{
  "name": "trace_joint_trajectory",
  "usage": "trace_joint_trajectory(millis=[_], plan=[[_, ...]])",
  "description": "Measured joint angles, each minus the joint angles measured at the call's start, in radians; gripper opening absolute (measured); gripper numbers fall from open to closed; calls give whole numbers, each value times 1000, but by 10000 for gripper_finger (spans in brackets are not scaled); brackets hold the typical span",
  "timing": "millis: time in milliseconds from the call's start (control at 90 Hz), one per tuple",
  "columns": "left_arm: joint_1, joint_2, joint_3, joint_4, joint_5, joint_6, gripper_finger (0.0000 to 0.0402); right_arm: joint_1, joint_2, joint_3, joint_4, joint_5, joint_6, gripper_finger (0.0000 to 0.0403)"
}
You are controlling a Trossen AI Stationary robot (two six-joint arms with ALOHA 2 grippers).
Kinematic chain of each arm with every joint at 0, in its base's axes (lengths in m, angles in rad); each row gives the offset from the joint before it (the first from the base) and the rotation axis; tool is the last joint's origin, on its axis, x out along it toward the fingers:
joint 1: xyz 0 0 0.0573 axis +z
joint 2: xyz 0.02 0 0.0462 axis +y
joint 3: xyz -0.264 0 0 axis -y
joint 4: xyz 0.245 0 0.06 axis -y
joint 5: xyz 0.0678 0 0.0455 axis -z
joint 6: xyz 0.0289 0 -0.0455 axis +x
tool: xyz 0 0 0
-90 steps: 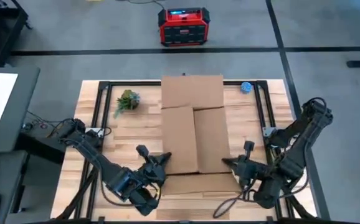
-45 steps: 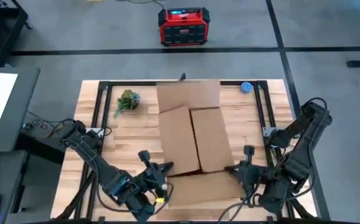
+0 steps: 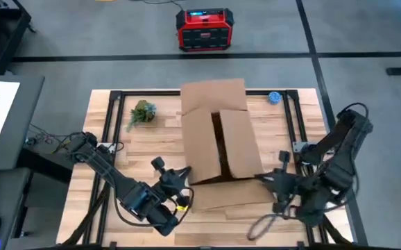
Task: Wrap mug
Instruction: Close the brown cardboard box
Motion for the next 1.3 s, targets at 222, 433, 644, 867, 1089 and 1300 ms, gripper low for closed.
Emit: trace_joint_trajectory(millis=[222,433,644,867,1089,1300], plan=[[0,0,0,0,0,0,0,139,-61,1,223,42,-240,0],[-1,0,0,-1,0,-6,0,278,-51,2,417,-15,-473,0],[-1,0,0,1,0,-5,0,261,100,2,442,-90,-539,0],[-12,0,42,134,22,169,0,146,198,1,442,42,-542,0],[-26,-2,189,179,193,372,0,103,144,1,442,301,-536,0],[-23,-1,275,187,73,548,0,88,63,2,422,358,-457,0]])
